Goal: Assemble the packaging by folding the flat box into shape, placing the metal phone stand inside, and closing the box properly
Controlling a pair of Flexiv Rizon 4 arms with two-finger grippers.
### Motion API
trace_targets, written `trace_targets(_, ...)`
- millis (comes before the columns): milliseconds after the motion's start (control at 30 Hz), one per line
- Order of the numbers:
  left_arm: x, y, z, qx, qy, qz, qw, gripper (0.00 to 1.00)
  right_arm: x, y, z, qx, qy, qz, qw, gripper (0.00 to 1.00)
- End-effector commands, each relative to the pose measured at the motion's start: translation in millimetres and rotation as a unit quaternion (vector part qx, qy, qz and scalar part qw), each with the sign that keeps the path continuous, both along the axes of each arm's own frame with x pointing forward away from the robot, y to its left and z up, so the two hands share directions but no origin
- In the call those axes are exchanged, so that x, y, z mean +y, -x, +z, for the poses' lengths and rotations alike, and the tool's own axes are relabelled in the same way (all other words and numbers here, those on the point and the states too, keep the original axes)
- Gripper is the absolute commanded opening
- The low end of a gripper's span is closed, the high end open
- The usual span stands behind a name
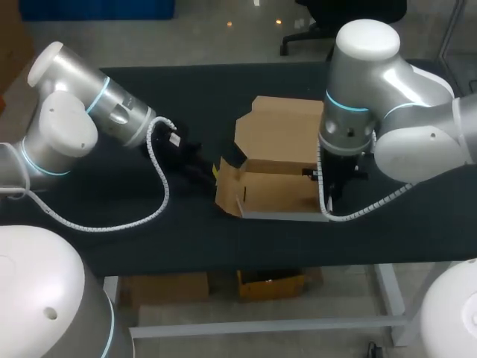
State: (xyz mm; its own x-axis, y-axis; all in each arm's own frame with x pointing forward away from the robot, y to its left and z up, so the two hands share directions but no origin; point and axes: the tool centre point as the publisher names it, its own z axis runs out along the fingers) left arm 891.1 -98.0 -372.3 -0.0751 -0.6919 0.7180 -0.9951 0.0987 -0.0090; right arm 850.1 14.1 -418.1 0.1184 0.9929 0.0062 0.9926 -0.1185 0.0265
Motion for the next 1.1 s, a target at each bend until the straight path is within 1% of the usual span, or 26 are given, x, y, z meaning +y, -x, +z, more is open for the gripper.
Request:
trace_targets(33,-2,6.4,2.6,-0.005,0.012,-0.001,1.0,0.29,0,0.0,0,0.0,0.0,0.0,1.0,0.0)
trace_targets(167,-9,10.0,6.9,-0.009,0.02,-0.005,1.0,0.29,0,0.0,0,0.0,0.0,0.0,1.0,0.0)
trace_targets(200,-11,10.9,8.0,-0.006,0.027,-0.011,1.0,0.29,0,0.0,0,0.0,0.0,0.0,1.0,0.0)
trace_targets(233,-12,11.6,9.0,-0.006,0.028,-0.012,1.0,0.3,0,0.0,0,0.0,0.0,0.0,1.0,0.0)
trace_targets(500,-27,15.4,9.6,-0.007,0.029,-0.023,0.999,0.38,0,0.0,0,0.0,0.0,0.0,1.0,0.0)
trace_targets(600,-33,16.6,9.5,-0.008,0.026,-0.027,0.999,0.42,0,0.0,0,0.0,0.0,0.0,1.0,0.0)
trace_targets(900,-46,20.1,11.2,-0.015,0.021,-0.035,0.999,0.43,0,0.0,0,0.0,0.0,0.0,1.0,0.0)
trace_targets(1100,-55,23.9,9.2,-0.023,0.005,-0.037,0.999,0.45,0,0.0,0,0.0,0.0,0.0,1.0,0.0)
